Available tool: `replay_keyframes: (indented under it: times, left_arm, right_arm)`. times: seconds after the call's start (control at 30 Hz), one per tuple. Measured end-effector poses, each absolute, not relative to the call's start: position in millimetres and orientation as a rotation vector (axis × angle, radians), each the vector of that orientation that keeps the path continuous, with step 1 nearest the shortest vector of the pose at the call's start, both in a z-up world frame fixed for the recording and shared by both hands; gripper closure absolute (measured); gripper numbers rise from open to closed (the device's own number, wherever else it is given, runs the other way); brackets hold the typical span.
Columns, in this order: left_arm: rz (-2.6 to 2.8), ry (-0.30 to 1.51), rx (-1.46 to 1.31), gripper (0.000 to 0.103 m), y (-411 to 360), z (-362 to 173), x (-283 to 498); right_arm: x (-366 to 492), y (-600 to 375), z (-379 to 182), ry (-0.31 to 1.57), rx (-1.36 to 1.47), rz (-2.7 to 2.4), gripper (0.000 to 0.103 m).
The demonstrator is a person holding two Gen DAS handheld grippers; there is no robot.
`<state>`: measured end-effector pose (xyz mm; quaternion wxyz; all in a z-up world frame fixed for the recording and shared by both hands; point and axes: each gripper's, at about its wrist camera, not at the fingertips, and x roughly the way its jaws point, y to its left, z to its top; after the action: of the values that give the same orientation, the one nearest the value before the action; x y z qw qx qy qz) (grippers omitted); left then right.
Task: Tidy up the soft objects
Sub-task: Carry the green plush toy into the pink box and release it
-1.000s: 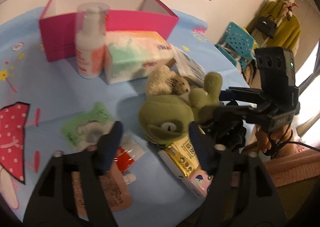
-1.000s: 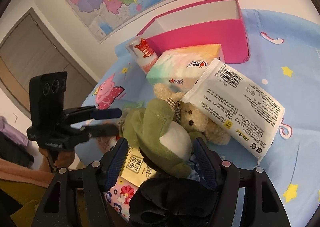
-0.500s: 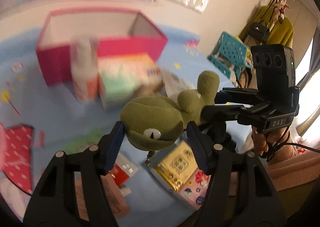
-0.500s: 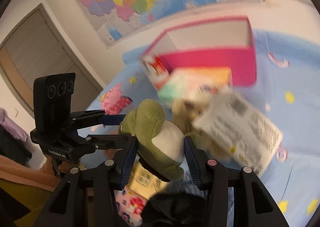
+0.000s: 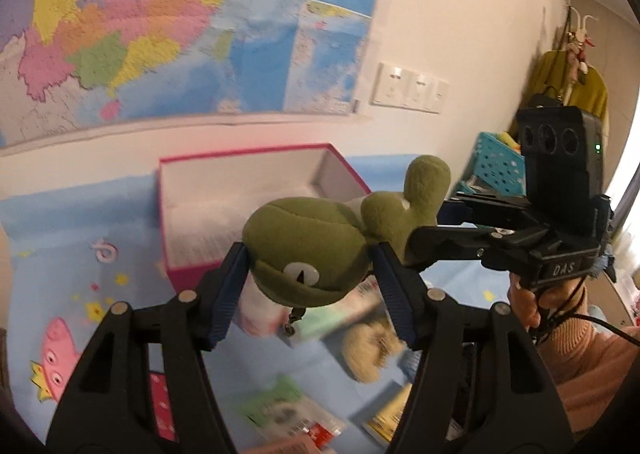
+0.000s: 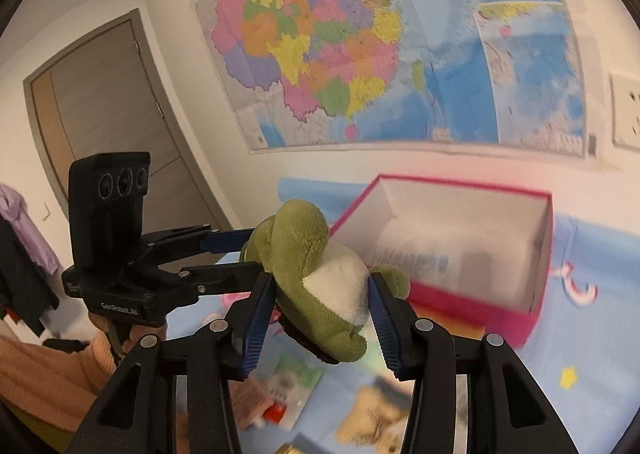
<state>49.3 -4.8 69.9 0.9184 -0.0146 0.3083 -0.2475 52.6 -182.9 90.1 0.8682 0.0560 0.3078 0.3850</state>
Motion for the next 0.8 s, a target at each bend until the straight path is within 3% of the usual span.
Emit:
replay_keyframes:
  times: [0.3, 0.8]
  left_arm:
    - [-0.429, 0.668, -0.047, 0.037, 9.3, 63.3, 106.8]
    - [-0.356, 0.819, -0.074, 0.037, 17.4, 8.3, 174.2]
  right_arm:
    - [123.9, -167.1, 81.2, 0.696, 0.159, 0.813, 0.055]
    - [202.3, -151.2, 23.2, 0.872, 0.246, 0.794, 0.053]
